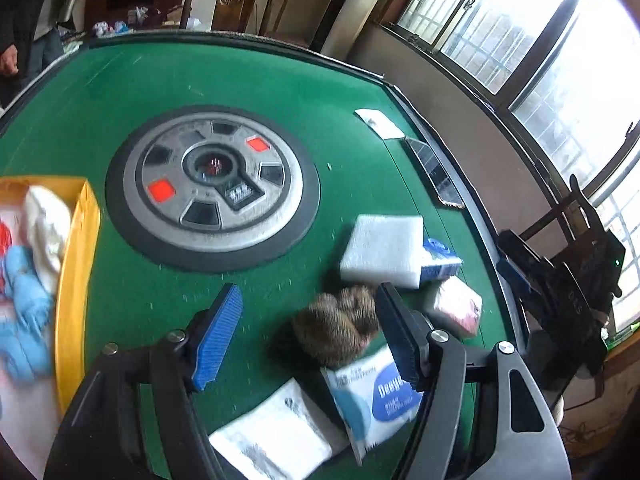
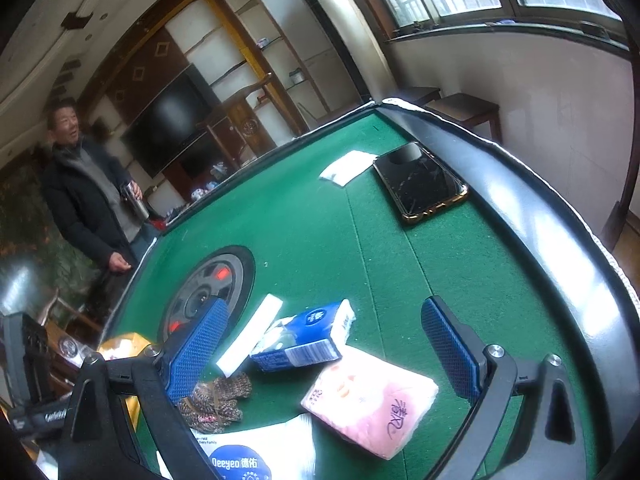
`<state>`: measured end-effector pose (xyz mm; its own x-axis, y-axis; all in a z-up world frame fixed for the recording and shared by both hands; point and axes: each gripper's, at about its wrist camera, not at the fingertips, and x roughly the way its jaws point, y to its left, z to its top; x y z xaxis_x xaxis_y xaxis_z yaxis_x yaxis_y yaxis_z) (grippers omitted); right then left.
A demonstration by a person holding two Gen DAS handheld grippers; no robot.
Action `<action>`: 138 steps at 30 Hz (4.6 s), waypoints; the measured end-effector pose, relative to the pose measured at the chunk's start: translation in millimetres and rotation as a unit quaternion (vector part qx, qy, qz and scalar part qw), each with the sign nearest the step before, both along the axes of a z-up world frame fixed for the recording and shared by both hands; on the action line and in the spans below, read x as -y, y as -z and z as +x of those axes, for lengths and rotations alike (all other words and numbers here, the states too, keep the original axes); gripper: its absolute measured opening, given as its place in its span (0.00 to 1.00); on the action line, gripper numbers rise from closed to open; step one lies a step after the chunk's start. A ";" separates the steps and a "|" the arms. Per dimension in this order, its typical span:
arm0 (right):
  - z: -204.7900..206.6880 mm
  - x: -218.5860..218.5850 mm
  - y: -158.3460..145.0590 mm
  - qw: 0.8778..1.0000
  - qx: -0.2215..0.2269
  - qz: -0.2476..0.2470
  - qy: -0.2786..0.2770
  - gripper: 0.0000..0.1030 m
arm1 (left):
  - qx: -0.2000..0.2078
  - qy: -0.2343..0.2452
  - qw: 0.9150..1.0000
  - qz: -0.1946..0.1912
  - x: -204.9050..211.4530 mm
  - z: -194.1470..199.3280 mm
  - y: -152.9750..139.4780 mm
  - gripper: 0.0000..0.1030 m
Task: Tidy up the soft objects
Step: 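Grasp the white foam sheet with the left gripper, then carry the foam sheet over the box with the left gripper while the right grasps the blue Vinda tissue pack, then release the foam sheet in the box with the left gripper while the right drops the Vinda pack in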
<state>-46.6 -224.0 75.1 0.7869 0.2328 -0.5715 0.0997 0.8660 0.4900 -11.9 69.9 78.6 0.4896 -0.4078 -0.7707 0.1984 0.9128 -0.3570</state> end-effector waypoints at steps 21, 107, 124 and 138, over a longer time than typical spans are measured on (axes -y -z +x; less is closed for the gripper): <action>4.1 7.3 3.7 1.000 -0.012 0.016 0.008 0.93 | -0.039 0.134 0.988 0.060 122.3 83.3 48.3 0.79; 6.3 -18.9 1.7 0.988 -0.108 -0.096 -0.059 0.93 | 0.091 -0.094 0.988 -0.077 -176.9 -150.0 5.1 0.66; 96.9 -94.7 37.4 0.929 -0.241 -0.256 -0.115 0.62 | 0.093 -0.153 0.981 -0.073 -224.2 -166.8 4.5 0.66; 25.2 -128.8 -43.0 0.958 -0.109 -0.196 -0.180 0.60 | 0.082 -0.202 0.975 -0.035 -250.2 -171.5 9.9 0.66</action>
<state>-21.4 -95.3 118.1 0.5481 0.2002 -0.8121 -0.1769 0.9767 0.1214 -183.4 320.0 68.7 0.7352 -0.2053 -0.6460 -0.1127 0.9027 -0.4151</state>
